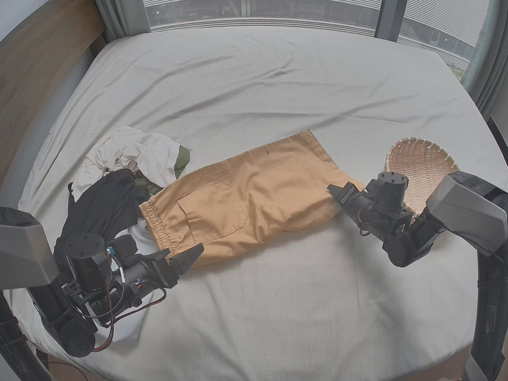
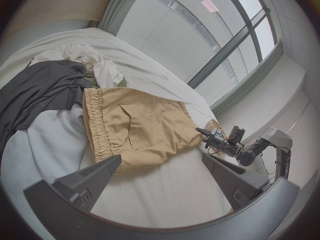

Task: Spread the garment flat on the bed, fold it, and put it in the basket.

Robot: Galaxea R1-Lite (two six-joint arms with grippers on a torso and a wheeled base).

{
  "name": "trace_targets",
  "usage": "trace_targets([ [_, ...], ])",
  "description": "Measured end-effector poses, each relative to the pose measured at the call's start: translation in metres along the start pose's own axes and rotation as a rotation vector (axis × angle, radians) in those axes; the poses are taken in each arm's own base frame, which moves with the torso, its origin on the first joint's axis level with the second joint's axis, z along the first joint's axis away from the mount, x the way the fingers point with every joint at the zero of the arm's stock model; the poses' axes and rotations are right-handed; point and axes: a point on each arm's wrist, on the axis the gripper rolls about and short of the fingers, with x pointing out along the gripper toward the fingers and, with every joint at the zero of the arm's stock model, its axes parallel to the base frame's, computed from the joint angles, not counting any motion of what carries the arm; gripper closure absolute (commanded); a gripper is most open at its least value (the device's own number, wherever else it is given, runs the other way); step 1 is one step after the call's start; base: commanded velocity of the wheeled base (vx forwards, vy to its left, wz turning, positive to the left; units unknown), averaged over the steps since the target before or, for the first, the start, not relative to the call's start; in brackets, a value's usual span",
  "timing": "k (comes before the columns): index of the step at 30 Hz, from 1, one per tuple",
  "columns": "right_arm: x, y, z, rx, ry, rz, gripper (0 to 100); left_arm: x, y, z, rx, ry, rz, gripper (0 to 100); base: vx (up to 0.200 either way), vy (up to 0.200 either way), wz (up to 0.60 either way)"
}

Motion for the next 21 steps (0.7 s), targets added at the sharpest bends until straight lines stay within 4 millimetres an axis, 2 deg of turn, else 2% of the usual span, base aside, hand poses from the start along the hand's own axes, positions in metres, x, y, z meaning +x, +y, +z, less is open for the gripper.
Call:
trace_targets([
  [8, -0.019, -0.012, -0.012, -0.008, 0.011, -0.014, 100, -0.001, 0.003, 0.000, -0.004, -0.003, 0.020, 0, 0.000, 0.000, 0.00],
  [21, -0.093, -0.027, -0.028, -0.138, 0.071, -0.082, 100, -0.002, 0.009, 0.001, -0.018, -0.008, 0.043, 0, 0.000, 0.000, 0.00],
])
